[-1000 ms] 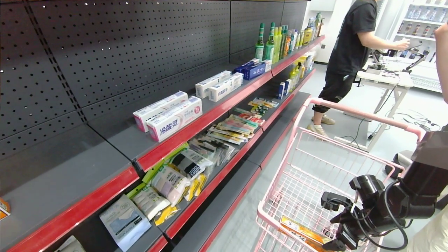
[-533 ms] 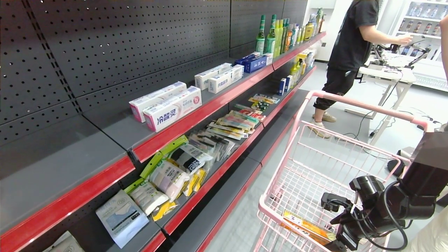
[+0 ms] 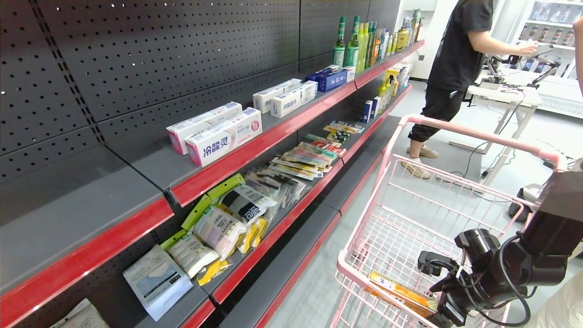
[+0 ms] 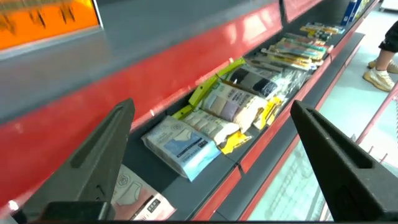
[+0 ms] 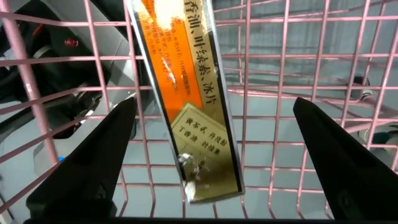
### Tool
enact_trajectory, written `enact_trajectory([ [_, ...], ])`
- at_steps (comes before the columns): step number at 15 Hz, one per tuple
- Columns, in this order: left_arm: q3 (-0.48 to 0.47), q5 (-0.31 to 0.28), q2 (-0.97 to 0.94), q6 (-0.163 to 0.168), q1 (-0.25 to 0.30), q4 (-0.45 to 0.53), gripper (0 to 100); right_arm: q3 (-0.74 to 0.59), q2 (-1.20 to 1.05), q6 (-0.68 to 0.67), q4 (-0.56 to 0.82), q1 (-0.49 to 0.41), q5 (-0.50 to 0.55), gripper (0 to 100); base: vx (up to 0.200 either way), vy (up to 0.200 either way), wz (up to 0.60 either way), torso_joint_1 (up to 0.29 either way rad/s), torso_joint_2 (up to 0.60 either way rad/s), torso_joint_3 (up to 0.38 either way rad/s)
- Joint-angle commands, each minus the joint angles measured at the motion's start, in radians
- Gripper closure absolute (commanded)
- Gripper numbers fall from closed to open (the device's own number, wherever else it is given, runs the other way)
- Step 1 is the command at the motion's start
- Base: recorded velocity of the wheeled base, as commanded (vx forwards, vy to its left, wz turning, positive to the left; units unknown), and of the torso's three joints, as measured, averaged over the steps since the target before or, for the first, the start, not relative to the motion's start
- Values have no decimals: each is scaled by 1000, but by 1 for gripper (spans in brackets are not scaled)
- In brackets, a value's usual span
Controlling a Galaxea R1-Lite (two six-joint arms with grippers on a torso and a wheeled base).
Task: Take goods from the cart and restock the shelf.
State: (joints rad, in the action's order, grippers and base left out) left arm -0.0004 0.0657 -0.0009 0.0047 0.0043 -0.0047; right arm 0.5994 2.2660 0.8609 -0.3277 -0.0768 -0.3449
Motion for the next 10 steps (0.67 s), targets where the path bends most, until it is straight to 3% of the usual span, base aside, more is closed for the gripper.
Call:
enact_trajectory([
  [1,0,0,1,0,0,0,0,-1,0,1,-1,0,0,0,0,0,0,-159,442,261],
  [10,0,0,1,0,0,0,0,11,-2,1,-2,3,3,0,0,0,0,-19,52,32],
])
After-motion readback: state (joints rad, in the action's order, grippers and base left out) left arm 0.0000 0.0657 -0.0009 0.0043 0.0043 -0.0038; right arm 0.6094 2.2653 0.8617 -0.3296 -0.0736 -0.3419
